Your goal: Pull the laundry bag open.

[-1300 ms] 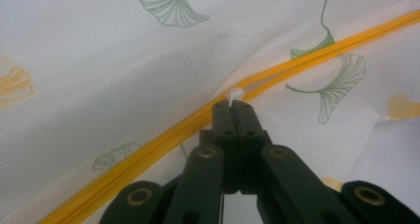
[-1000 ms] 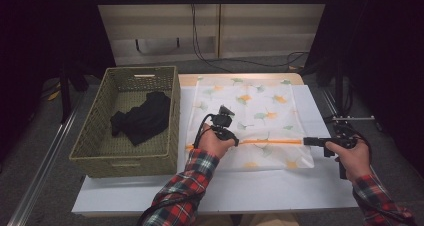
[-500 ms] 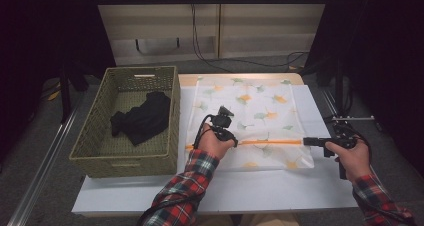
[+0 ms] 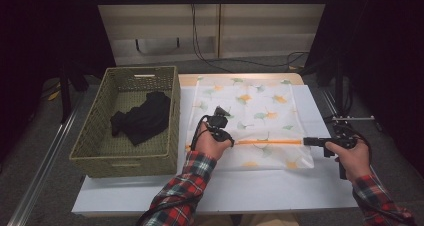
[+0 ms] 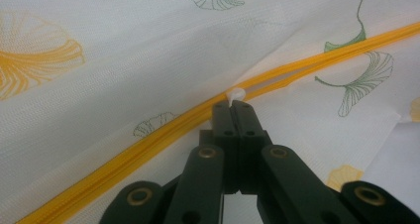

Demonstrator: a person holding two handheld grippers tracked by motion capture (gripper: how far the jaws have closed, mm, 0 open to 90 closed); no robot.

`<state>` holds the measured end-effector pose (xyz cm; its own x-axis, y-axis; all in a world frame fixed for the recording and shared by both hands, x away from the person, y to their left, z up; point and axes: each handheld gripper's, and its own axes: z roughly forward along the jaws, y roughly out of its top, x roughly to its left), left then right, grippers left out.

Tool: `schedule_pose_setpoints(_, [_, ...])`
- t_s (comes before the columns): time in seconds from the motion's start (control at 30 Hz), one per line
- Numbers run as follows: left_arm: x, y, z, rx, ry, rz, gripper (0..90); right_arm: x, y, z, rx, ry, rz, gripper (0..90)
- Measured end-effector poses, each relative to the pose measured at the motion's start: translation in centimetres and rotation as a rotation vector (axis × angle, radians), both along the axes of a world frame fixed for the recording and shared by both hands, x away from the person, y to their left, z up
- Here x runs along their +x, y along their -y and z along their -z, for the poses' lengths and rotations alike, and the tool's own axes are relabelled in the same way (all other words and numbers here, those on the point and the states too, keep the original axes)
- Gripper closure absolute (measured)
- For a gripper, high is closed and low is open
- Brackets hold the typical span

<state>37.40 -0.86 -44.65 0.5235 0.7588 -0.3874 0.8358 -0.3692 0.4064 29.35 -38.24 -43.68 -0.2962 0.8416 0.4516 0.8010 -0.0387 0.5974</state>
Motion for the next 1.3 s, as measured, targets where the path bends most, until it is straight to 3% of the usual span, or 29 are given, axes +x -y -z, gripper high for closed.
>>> schedule_pose_setpoints(0.2, [0.0, -0.4, 0.0, -0.021, -0.013, -0.009, 90.0, 0.0, 0.1, 0.0, 0.002, -0.001, 0.002, 86.9])
schedule_pose_setpoints(0.57, [0.2, -1.0, -0.1, 0.003, -0.003, -0.02, 90.0, 0.0, 0.2, 0.0, 0.005, -0.007, 0.013, 86.8])
schedule_pose_setpoints(0.97, [0.3, -1.6, -0.2, -0.009, -0.015, -0.035, 90.0, 0.0, 0.2, 0.1, 0.0, -0.006, 0.015, 86.9])
schedule_pose_setpoints(1.23, [0.2, -1.6, -0.3, -0.002, -0.016, -0.04, 90.0, 0.0, 0.2, 0.1, 0.001, -0.01, 0.015, 86.9])
schedule_pose_setpoints(1.3, [0.2, -1.7, -0.3, 0.024, 0.0, -0.048, 90.0, 0.0, 0.2, 0.1, -0.004, -0.011, 0.016, 86.9])
